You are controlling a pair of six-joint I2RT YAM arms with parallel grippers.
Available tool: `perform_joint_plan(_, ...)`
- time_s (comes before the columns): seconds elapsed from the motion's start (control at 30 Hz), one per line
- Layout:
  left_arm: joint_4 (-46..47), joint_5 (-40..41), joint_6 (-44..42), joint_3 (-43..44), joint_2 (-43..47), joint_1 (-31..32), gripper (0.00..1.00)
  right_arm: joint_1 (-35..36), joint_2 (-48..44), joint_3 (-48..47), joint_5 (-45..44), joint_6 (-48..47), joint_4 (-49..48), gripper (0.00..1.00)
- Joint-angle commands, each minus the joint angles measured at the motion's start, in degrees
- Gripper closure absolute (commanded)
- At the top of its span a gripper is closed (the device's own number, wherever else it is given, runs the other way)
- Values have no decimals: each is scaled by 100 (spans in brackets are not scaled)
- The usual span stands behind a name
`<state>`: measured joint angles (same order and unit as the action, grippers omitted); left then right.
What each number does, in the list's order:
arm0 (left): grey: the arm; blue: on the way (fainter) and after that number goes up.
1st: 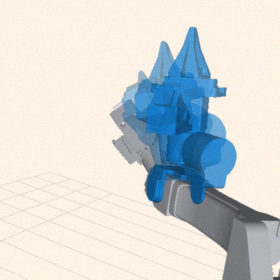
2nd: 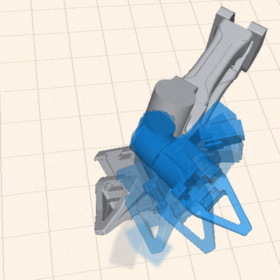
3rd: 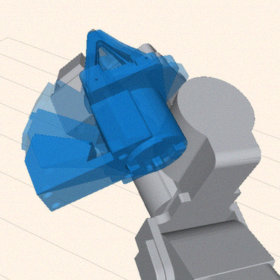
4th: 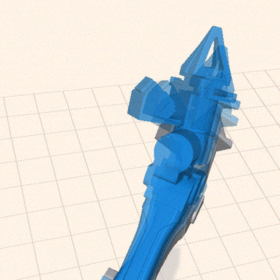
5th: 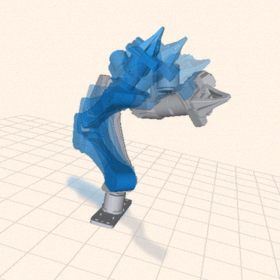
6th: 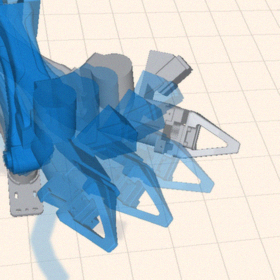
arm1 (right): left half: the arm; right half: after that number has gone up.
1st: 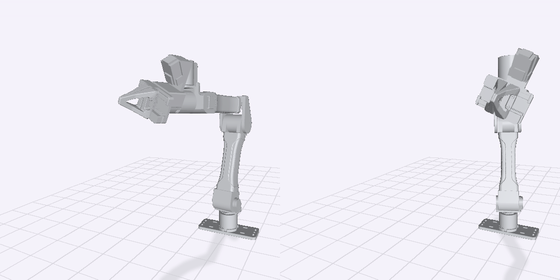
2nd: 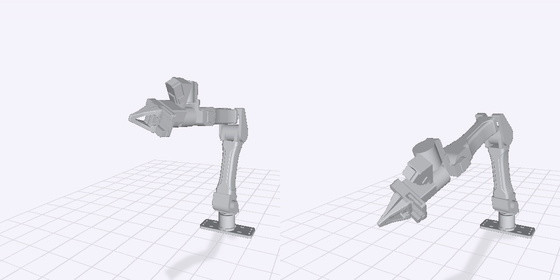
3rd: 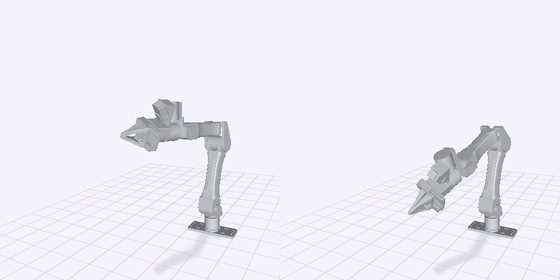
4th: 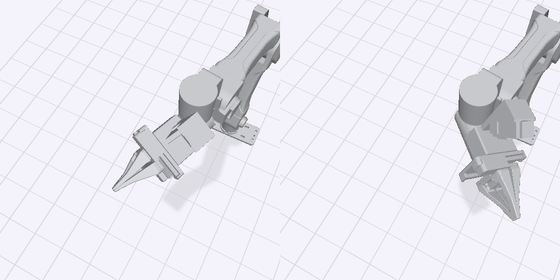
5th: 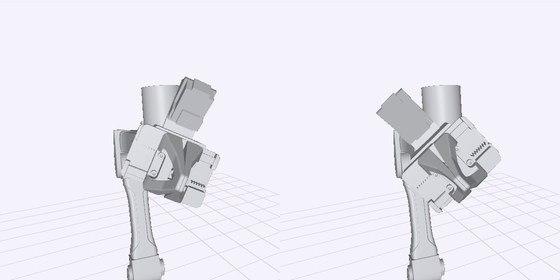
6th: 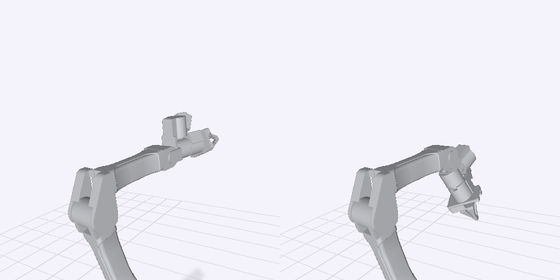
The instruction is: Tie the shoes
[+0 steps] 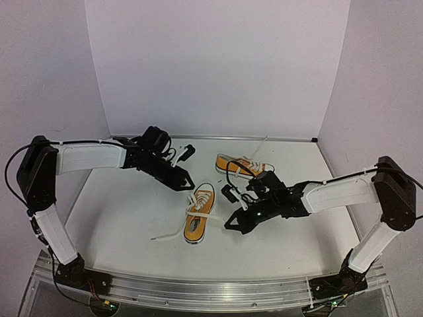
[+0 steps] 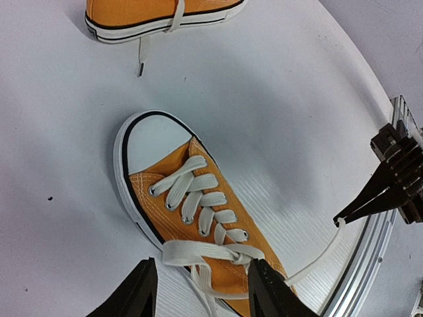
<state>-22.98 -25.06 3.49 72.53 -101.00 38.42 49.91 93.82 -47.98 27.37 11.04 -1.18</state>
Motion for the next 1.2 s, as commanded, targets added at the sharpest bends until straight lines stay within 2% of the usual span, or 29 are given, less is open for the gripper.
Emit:
perform_joint_plan(0.0,183,121,-772,-363,937,183,50,235,184,-540,268,-106,118,100)
perform_joint_plan(0.07,239,80,-1027,-631,1181,295,49,262,239,-719,346,-91,118,100)
perform_joint_plan(0.23,968,-607,-1615,-1586,1874,565,49,303,412,-1024,600,-60,118,100)
perform_joint_plan(0.33,1228,-748,-1879,-1850,2114,709,49,321,509,-1178,701,-48,118,100)
perform_joint_plan(0.93,1313,-933,-2155,-1543,1314,1036,49,350,826,-1588,933,39,118,97)
perform_joint_plan(1.03,1360,-974,-2145,-1526,1230,1045,54,349,855,-1609,953,39,118,96)
perform_joint_plan(1.17,1443,-964,-2106,-1555,1214,1045,70,346,850,-1601,972,47,111,96)
